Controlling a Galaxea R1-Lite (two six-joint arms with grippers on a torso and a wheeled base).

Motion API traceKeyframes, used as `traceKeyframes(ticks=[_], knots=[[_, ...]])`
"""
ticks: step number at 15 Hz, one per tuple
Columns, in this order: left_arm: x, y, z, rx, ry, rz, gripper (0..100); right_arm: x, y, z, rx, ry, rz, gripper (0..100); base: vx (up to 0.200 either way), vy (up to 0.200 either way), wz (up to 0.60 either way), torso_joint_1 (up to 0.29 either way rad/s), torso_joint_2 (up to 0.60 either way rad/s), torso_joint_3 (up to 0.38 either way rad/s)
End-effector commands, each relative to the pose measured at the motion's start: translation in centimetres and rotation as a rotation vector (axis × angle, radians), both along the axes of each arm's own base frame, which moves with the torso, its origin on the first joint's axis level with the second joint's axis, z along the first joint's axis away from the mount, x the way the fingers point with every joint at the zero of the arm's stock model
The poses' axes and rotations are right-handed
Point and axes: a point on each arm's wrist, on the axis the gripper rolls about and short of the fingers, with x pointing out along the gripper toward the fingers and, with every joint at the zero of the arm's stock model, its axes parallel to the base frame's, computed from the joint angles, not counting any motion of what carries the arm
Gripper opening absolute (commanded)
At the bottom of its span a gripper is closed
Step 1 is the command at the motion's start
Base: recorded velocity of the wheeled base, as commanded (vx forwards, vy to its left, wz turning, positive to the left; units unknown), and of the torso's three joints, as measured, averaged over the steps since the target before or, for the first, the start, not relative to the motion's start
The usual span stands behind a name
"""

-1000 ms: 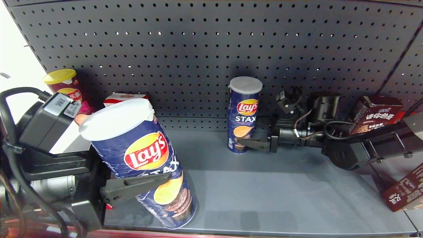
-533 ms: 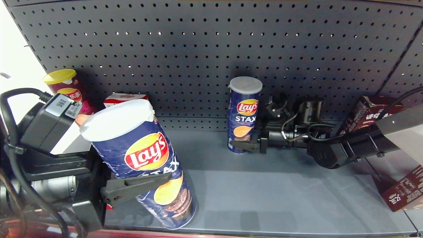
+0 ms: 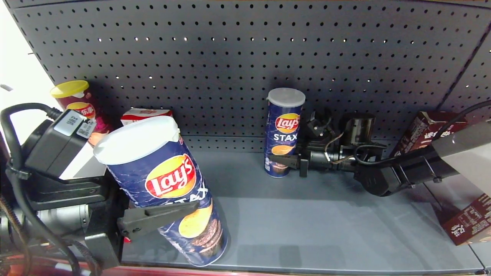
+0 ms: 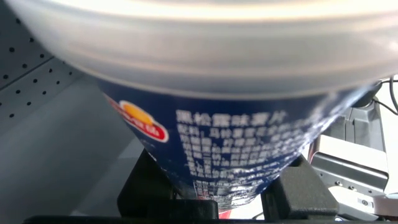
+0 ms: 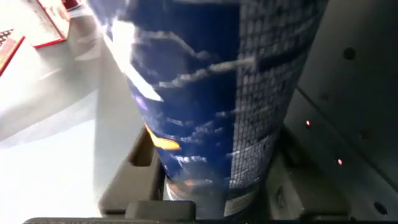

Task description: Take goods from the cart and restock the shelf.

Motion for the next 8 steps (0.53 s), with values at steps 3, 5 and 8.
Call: traceKeyframes(ticks=[3, 5, 8], knots=[[-0.1, 0.1, 0.0, 0.000, -0.002, 0.003, 0, -2.9, -0.1, 1.1, -0.009, 0.007, -0.013, 0, 0.000, 0.000, 0.00, 0.000, 0.00, 0.000], [-0.1, 0.1, 0.1, 0.000, -0.005, 0.004, 0, -5.6, -0.2, 2.2, -0.007, 0.005, -0.004, 0, 0.000, 0.000, 0.00, 0.000, 0.00, 0.000], [-0.1, 0.1, 0.1, 0.001, -0.007, 0.012, 0, -9.0, -0.7, 2.2, -0.003, -0.004, 0.022, 0, 0.000, 0.000, 0.00, 0.000, 0.00, 0.000]])
